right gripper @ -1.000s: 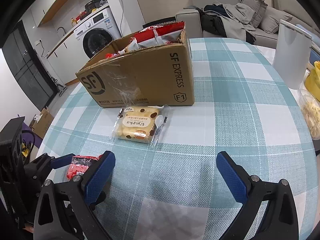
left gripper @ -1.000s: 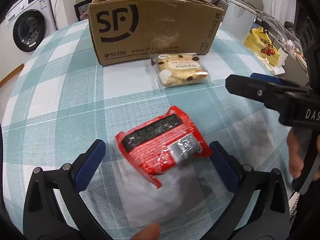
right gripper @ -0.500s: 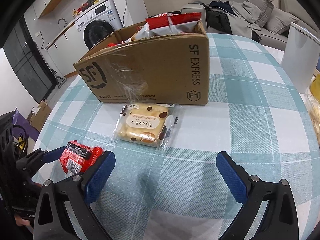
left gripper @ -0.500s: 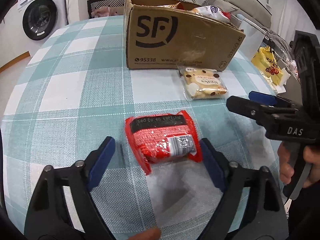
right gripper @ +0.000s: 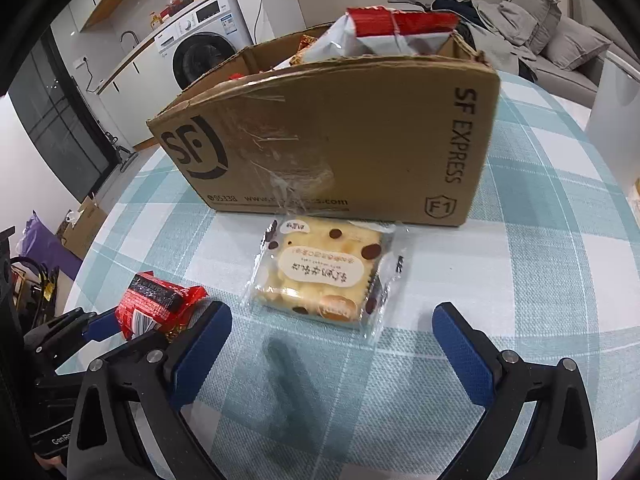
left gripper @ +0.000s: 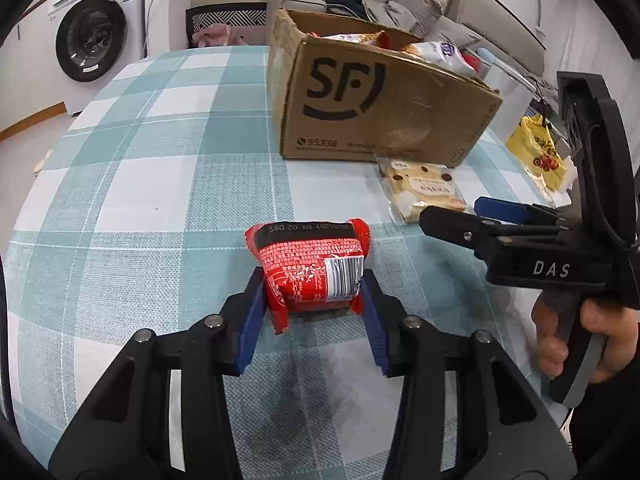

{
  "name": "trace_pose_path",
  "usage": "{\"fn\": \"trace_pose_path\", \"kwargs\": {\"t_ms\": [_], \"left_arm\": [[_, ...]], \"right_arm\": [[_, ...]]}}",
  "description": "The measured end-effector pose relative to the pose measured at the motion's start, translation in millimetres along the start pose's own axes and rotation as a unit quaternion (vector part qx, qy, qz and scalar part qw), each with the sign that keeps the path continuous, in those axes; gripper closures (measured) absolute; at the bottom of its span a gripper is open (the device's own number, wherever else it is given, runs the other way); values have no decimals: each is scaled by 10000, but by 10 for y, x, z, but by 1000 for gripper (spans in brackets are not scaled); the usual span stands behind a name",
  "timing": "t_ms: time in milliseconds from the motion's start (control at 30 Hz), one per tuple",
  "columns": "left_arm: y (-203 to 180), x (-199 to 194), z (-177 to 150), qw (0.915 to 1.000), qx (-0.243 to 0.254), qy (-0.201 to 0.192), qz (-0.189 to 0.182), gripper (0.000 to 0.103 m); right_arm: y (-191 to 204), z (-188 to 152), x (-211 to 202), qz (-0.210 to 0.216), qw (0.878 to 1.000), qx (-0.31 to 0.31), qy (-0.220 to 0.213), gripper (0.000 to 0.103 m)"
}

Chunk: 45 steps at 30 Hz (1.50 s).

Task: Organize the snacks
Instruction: 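Grasp the red wafer pack with the left tool while the right tool grasps the cream bun pack, then lift both held packs and carry them over the cardboard box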

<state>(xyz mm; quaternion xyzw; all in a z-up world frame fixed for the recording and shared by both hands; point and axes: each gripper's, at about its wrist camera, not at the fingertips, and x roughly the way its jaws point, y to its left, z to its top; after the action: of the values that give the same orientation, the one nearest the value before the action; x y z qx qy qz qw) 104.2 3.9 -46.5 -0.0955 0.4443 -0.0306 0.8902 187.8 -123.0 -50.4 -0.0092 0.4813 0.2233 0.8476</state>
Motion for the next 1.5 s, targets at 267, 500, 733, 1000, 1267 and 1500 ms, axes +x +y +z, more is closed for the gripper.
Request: {"fn": "trace_pose_path", "kwargs": {"t_ms": [267, 500, 733, 1000, 1267, 1500], "left_arm": [[132, 18, 39, 9999, -131, -72, 71, 61], [184, 45, 84, 9996, -208, -127, 141, 61], [168, 52, 95, 9995, -225, -149, 164, 61], [157, 48, 93, 9994, -238, -156, 177, 61], [144, 45, 88, 9994, -206, -176, 233, 61], [119, -35, 81, 9992, -227, -253, 220, 62]], "right_arm": [[188, 92, 151, -193, 9997, -173, -16, 1], [365, 130, 265, -413, 9985, -362, -11, 3], [482, 113, 334, -793, 9950, -613, -40, 13], [413, 43, 241, -745, 9953, -599, -164, 37], [260, -44, 102, -448, 9980, -360, -244, 41], [199, -188, -168, -219, 9985, -298, -413, 41]]}}
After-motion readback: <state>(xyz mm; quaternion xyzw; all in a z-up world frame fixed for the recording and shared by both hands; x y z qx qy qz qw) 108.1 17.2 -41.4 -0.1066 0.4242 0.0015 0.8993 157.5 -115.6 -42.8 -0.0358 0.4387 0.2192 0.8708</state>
